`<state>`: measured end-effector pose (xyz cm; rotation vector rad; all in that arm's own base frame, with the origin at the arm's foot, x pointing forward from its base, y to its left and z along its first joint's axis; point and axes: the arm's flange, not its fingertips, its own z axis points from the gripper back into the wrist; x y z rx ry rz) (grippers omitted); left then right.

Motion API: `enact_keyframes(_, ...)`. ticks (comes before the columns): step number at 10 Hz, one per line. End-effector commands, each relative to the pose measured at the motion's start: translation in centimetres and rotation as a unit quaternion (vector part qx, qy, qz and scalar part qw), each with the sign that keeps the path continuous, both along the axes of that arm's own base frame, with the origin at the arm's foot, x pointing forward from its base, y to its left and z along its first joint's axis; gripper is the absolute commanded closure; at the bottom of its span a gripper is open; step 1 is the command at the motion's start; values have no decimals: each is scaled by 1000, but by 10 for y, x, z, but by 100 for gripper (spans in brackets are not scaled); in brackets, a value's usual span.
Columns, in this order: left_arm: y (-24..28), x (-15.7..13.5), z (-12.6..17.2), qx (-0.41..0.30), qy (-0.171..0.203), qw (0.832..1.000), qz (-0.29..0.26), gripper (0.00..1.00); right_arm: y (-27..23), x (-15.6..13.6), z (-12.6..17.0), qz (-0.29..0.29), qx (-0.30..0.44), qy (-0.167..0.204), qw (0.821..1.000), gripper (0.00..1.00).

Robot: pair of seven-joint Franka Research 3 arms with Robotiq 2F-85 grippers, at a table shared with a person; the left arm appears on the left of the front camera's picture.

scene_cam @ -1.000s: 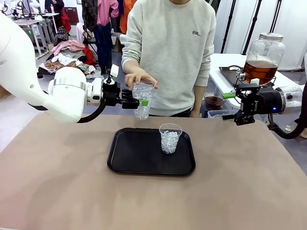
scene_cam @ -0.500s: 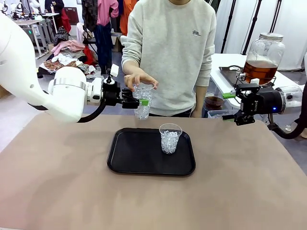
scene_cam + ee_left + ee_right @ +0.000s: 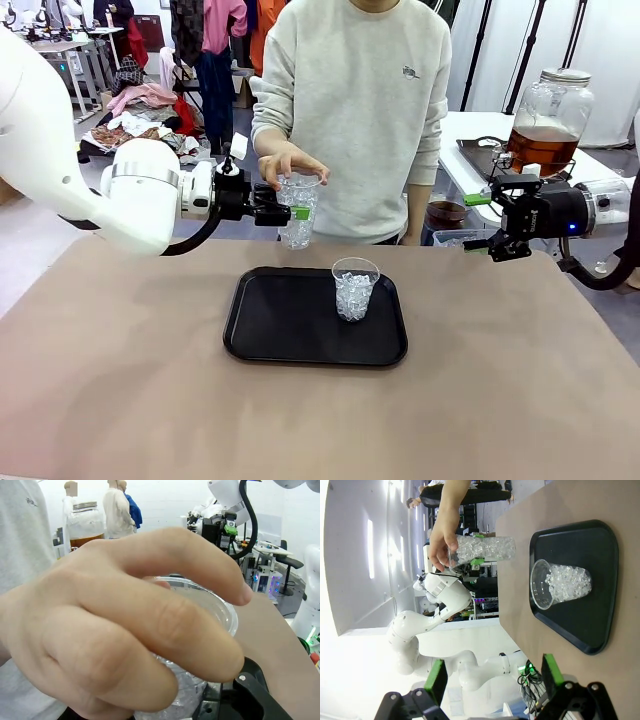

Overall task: Pour the drink into the iced cup.
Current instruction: Open the gripper to release the iced cup you were holding.

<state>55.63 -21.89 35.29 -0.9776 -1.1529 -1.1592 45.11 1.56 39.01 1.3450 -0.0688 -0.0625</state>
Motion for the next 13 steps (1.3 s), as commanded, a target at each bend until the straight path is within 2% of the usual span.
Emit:
enact_keyframes(1,0,0,3,-2,-2,1000,1,47,0,-1,1,-1,2,0,1000,0)
enact_keyframes(8,0,0,1,0,-1,1000,0,47,0,-1,1,-1,2,0,1000,0)
enact_keyframes(9,0,0,0,-2,-2,1000,2,43,0,-1,1,-1,2,0,1000,0)
enact_keyframes(11,1,1,1,-7,-1,1000,5,6,0,-1,1,-1,2,0,1000,0)
enact_keyframes(12,2,1,2,-10,-2,1000,6,0,0,-1,1,-1,2,0,1000,0)
enact_keyframes(13,5,1,3,-12,-2,1000,6,0,0,-1,1,-1,2,0,1000,0)
